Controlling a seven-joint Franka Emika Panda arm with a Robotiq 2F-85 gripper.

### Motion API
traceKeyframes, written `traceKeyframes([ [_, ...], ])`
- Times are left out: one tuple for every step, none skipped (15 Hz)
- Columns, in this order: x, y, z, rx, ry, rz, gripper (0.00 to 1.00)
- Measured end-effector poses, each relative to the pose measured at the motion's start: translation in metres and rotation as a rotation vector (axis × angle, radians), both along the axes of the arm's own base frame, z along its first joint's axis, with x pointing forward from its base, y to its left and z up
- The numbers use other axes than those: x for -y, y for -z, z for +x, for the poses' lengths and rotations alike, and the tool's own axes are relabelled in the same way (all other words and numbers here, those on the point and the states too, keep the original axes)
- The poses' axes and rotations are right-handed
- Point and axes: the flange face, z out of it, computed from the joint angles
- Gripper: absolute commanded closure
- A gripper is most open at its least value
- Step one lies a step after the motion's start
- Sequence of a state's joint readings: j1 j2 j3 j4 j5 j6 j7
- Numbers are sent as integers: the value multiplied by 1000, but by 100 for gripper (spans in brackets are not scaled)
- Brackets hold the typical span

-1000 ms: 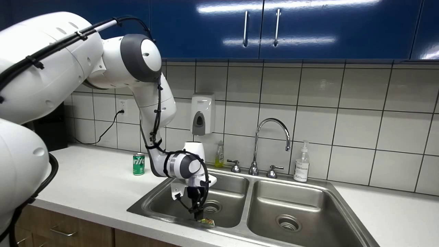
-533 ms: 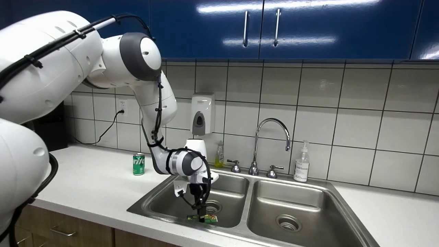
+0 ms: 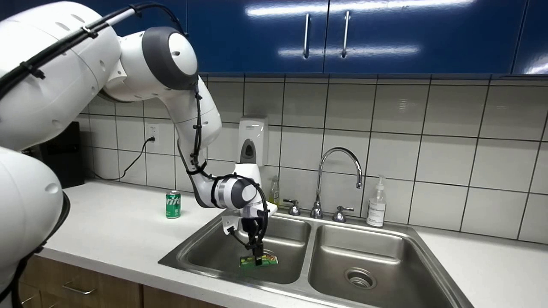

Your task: Put the green sachet from the sink on the countertop.

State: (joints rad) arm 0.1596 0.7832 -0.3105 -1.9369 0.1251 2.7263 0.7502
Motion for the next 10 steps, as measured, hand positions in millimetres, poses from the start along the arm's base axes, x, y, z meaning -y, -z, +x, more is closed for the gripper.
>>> traceKeyframes([
  [-1,-3,1,4,-3,0,84],
  [-4,-4,1,5,-6,0,84],
  [-7,-5,1,4,-11,1,84],
  [-10,-6,-1,3,-16,2,84],
  [-13,-7,-2,0,-20,3,84],
  [-16,-7,-4,-2,-25,3,84],
  [-17,-10,-6,-3,-29,3,84],
  [-19,-13,-7,-2,-33,3,84],
  [-19,-18,-9,0,-36,2,84],
  [-18,-23,-10,3,-39,0,84],
])
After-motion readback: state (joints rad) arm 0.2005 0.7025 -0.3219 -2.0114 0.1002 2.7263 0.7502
